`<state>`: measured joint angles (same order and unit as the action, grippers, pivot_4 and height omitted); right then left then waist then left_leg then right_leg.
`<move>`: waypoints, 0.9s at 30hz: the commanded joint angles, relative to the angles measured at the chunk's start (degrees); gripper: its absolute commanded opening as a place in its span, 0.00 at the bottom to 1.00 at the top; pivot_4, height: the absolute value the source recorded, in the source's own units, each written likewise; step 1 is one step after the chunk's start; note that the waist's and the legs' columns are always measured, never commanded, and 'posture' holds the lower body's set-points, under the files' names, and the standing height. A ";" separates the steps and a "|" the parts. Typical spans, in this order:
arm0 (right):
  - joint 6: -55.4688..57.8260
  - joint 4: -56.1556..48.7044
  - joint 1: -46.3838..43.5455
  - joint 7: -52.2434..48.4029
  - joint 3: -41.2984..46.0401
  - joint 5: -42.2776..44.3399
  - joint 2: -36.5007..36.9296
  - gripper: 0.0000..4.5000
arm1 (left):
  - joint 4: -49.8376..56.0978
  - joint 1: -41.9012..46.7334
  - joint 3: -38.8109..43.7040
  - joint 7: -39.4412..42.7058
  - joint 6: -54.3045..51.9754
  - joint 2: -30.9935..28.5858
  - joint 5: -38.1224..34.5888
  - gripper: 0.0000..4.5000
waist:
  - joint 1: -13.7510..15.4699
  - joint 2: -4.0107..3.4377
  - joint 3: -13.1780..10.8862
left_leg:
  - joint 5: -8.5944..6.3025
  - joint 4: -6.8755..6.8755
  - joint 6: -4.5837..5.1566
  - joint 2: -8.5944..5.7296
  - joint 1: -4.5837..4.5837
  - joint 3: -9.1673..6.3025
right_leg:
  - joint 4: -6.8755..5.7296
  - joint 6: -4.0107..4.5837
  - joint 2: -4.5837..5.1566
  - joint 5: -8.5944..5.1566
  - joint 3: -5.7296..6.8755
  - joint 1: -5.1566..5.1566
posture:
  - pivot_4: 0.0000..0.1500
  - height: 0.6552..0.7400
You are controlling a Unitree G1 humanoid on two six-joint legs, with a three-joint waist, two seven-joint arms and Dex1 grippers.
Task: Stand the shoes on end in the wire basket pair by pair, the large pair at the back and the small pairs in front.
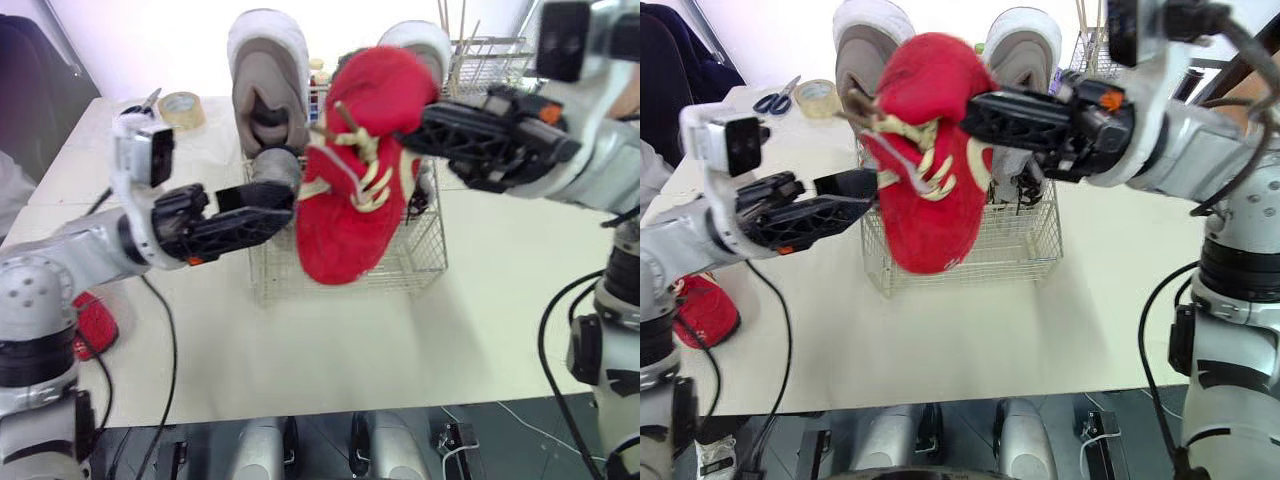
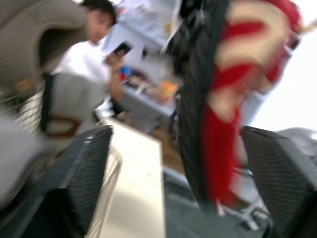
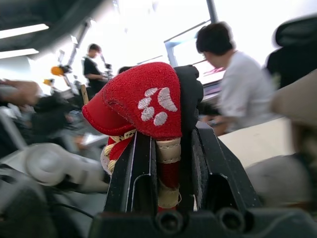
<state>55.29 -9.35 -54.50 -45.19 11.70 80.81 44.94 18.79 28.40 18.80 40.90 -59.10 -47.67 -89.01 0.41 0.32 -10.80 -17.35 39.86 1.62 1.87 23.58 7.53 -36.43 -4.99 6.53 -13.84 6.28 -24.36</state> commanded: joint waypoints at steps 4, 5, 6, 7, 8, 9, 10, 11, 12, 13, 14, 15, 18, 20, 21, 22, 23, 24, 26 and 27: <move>-7.34 6.41 -0.49 -18.46 -1.65 -14.08 3.97 0.09 | 2.39 -3.71 7.03 -1.81 -1.07 -7.12 -7.14 0.94 | 0.08 0.01 -0.01 | 0.00 0.01 0.00 0.00 0.00 0.01 | 0.04 0.00 0.01 0.00 0.00 0.02 | 1.00 1.00; -8.64 6.99 -0.13 -20.21 -2.38 -16.23 3.85 0.09 | 2.49 -4.15 7.18 -2.45 -0.80 -7.39 -7.63 0.94 | 0.09 0.00 -0.02 | 0.00 0.00 0.00 0.00 0.00 0.01 | 0.04 0.00 0.02 0.00 0.00 0.02 | 1.00 1.00; -9.57 7.43 0.14 -21.54 -2.89 -17.82 3.48 0.09 | 2.51 -4.52 7.32 -2.99 -0.58 -7.57 -8.08 0.94 | 0.10 0.00 -0.02 | 0.00 0.00 0.00 0.00 0.00 0.01 | 0.04 0.00 0.01 0.00 0.00 0.01 | 1.00 1.00; -10.64 8.01 0.64 -22.63 -3.22 -19.29 2.87 0.09 | 2.70 -4.79 7.22 -3.61 -0.31 -7.50 -8.47 0.94 | 0.07 0.00 -0.02 | 0.00 0.00 -0.01 0.00 0.00 0.01 | 0.04 0.00 0.02 0.00 0.00 0.01 | 1.00 1.00; -11.82 8.40 1.25 -23.70 -3.68 -20.96 2.48 0.09 | 3.00 -5.05 7.09 -4.10 -0.05 -7.37 -8.72 0.94 | 0.01 0.00 -0.02 | 0.00 -0.01 -0.01 0.00 0.00 0.00 | 0.04 0.00 0.01 0.00 0.00 0.01 | 1.00 1.00; -13.48 8.59 2.18 -24.62 -4.24 -22.97 2.02 0.09 | 3.40 -5.43 7.00 -4.45 0.13 -7.28 -8.86 0.94 | 0.01 0.01 -0.02 | -0.01 -0.01 -0.01 0.00 0.00 0.00 | 0.04 0.00 0.01 0.00 0.01 0.01 | 1.00 1.00; -14.62 8.77 2.96 -25.15 -4.46 -24.38 1.49 0.09 | 3.76 -5.76 6.94 -4.80 0.27 -7.21 -9.05 0.94 | 0.03 0.00 -0.02 | 0.00 -0.02 -0.01 0.00 0.00 0.01 | 0.04 0.00 0.01 0.00 0.01 0.01 | 1.00 1.00; -15.98 8.83 3.86 -25.72 -4.63 -25.82 0.94 0.09 | 4.06 -6.06 6.86 -5.28 0.41 -7.16 -9.49 0.94 | 0.02 0.01 -0.02 | 0.00 -0.02 -0.01 0.00 0.00 0.02 | 0.05 0.00 0.02 0.00 0.01 0.01 | 1.00 1.00; -16.67 8.69 4.60 -26.05 -4.62 -26.71 0.40 0.09 | 4.28 -6.34 6.84 -5.66 0.55 -7.19 -9.89 0.94 | 0.05 0.01 -0.02 | 0.00 -0.03 -0.02 0.00 0.00 0.02 | 0.05 0.00 0.02 0.00 0.01 0.01 | 1.00 1.00; -17.04 8.52 5.15 -26.03 -4.42 -27.15 -0.18 0.09 | 4.47 -6.58 6.82 -5.97 0.71 -7.23 -10.20 0.94 | 0.06 0.00 -0.02 | 0.00 -0.03 -0.02 -0.01 0.00 0.02 | 0.05 0.00 0.02 0.00 0.01 0.01 | 1.00 1.00; -17.43 8.29 5.65 -26.04 -4.25 -27.60 -0.72 0.09 | 4.59 -6.80 6.86 -6.18 0.84 -7.31 -10.45 0.94 | 0.02 0.00 -0.03 | 0.00 -0.03 -0.02 -0.01 0.00 0.02 | 0.05 0.00 0.02 0.00 0.01 0.01 | 1.00 1.00; -18.67 8.17 6.78 -26.63 -4.74 -29.31 -0.79 0.09 | 4.64 -6.85 6.71 -6.59 1.01 -7.31 -10.78 0.94 | -0.01 -0.02 -0.04 | 0.00 -0.03 -0.02 -0.01 0.00 0.02 | 0.05 0.00 0.02 0.00 0.01 0.01 | 1.00 1.00; -20.11 7.89 9.28 -27.21 -4.66 -31.37 -1.37 0.09 | 4.61 -7.12 6.64 -7.06 1.23 -7.43 -11.39 0.94 | 0.13 -0.01 -0.03 | 0.00 -0.04 -0.03 -0.01 0.00 0.02 | 0.05 0.00 0.02 0.00 0.02 0.01 | 1.00 1.00; -20.57 8.09 10.66 -26.84 -3.86 -31.80 -1.76 0.09 | 4.58 -7.18 6.41 -7.14 1.38 -7.31 -11.33 0.94 | 0.12 -0.01 -0.04 | 0.00 -0.04 -0.03 -0.01 0.00 0.03 | 0.05 0.00 0.02 0.00 0.02 0.01 | 1.00 1.00; -20.54 8.21 11.25 -26.56 -3.32 -31.72 -1.97 0.09 | 4.58 -7.18 6.28 -7.20 1.46 -7.20 -11.26 0.94 | 0.10 -0.01 -0.04 | 0.00 -0.03 -0.03 -0.01 0.00 0.03 | 0.05 0.00 0.02 0.00 0.02 0.01 | 1.00 1.00; -20.06 8.32 11.97 -25.90 -2.47 -31.19 -2.24 0.09 | 4.54 -7.20 6.21 -7.25 1.55 -7.05 -11.28 0.94 | 0.10 -0.01 -0.04 | 0.00 -0.03 -0.03 -0.01 0.00 0.03 | 0.05 0.00 0.02 0.00 0.02 0.01 | 1.00 1.00; -20.46 8.34 13.12 -25.53 -1.93 -31.57 -2.30 0.09 | 4.51 -7.20 6.10 -7.26 1.65 -6.88 -11.21 0.94 | 0.12 -0.01 -0.04 | 0.00 -0.04 -0.03 -0.01 0.00 0.03 | 0.05 0.00 0.01 0.00 0.02 0.01 | 1.00 1.00; -20.98 8.25 14.31 -25.40 -1.56 -32.04 -2.35 0.09 | 4.47 -7.16 5.95 -7.27 1.75 -6.74 -11.13 0.94 | 0.16 -0.01 -0.04 | 0.00 -0.03 -0.03 -0.01 0.00 0.03 | 0.05 0.00 0.01 0.00 0.02 0.01 | 1.00 1.00; -21.92 7.82 16.52 -24.60 -0.33 -31.98 -3.32 0.09 | 4.37 -7.10 5.59 -7.19 2.02 -6.49 -10.88 0.94 | 0.24 0.00 -0.03 | 0.00 -0.04 -0.03 -0.01 0.00 0.02 | 0.06 0.00 0.01 0.00 0.02 0.01 | 1.00 1.00; -21.78 7.49 17.82 -24.41 -0.05 -31.84 -3.49 0.09 | 4.31 -7.06 5.33 -7.09 2.17 -6.34 -10.68 0.94 | 0.21 0.00 -0.03 | 0.00 -0.04 -0.03 -0.01 0.00 0.02 | 0.06 0.00 0.01 0.00 0.02 0.03 | 1.00 1.00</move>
<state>34.45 -0.05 -37.40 -70.13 9.34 48.49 41.51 22.56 20.96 23.72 33.57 -58.03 -54.21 -99.30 0.62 0.32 -10.83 -17.35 39.83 1.59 1.86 23.58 7.57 -36.37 -5.00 6.54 -13.83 6.30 -24.33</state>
